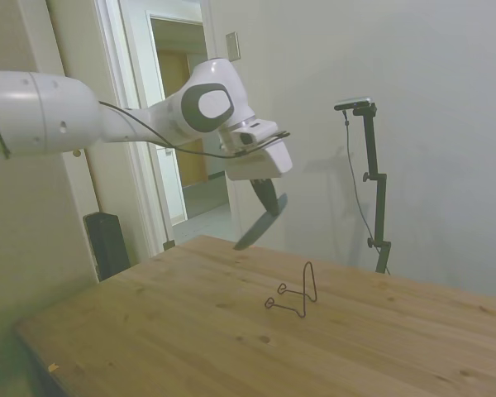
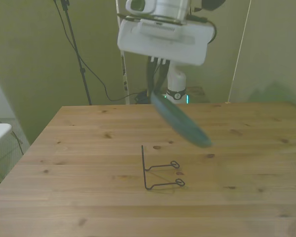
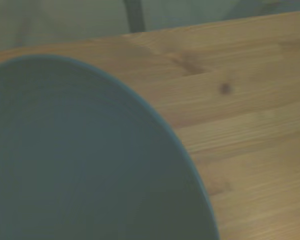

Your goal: Unload the plate

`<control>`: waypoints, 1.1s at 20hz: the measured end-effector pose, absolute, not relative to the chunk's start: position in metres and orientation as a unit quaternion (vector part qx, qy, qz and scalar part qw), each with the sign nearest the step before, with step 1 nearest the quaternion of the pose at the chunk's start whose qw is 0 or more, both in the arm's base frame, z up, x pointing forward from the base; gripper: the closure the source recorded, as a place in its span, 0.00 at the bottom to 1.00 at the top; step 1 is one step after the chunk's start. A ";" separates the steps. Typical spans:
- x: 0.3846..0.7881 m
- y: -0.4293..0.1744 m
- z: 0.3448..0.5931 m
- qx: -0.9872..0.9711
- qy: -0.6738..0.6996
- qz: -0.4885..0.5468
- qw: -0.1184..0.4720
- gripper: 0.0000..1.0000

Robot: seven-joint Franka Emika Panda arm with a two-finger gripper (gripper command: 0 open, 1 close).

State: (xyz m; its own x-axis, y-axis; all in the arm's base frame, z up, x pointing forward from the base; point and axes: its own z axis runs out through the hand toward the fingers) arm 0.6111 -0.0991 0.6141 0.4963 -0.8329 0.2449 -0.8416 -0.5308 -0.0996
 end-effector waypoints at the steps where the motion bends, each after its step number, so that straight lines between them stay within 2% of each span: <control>1: 0.601 -0.091 0.612 0.871 -0.477 0.116 0.011 1.00; 7: 0.554 -0.072 0.573 0.893 -0.449 0.038 0.017 1.00; 12: 0.536 -0.090 0.501 0.902 -0.429 -0.041 0.021 1.00; 17: 0.533 -0.117 0.435 0.903 -0.428 -0.048 0.018 1.00; 22: 0.527 -0.124 0.397 0.905 -0.423 -0.038 0.015 1.00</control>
State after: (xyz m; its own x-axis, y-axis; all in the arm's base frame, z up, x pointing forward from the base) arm 0.5269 -0.1243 0.3971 0.6396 -0.7667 -0.0558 -0.7644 -0.6420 0.0586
